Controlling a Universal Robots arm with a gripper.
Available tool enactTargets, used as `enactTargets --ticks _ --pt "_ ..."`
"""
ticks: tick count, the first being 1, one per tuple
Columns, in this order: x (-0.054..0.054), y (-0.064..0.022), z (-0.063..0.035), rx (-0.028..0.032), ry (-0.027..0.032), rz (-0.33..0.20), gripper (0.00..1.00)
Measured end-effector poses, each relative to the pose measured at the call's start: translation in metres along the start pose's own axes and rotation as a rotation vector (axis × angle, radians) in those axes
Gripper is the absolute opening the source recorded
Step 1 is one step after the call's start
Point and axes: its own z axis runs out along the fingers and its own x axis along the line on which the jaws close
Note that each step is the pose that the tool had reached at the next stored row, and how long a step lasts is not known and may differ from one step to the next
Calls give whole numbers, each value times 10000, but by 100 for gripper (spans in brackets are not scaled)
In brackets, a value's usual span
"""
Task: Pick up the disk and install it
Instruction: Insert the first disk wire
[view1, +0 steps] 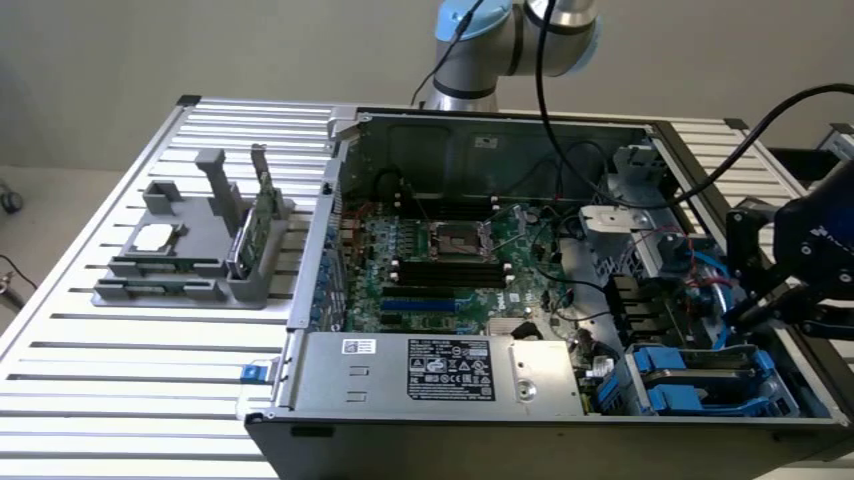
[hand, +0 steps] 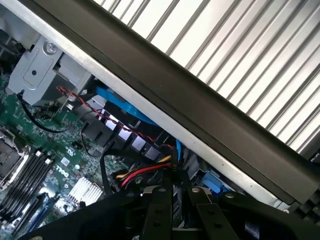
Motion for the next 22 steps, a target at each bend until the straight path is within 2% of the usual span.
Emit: enactTargets --ticks 3,6,8,11,14,17,19,22 --pt "2 -4 -7 -58 124 95 16" --pt "9 -25 -10 -49 148 165 16" --pt "30 -80 -7 -45 155 163 16" --pt "51 -136 -8 -3 180 171 16" --pt "49 -143 -13 108 277 307 16" --pt "48 -143 -13 147 330 629 16" --pt "48 -143 -13 146 351 876 16" --pt "48 -142 -13 108 361 1308 16"
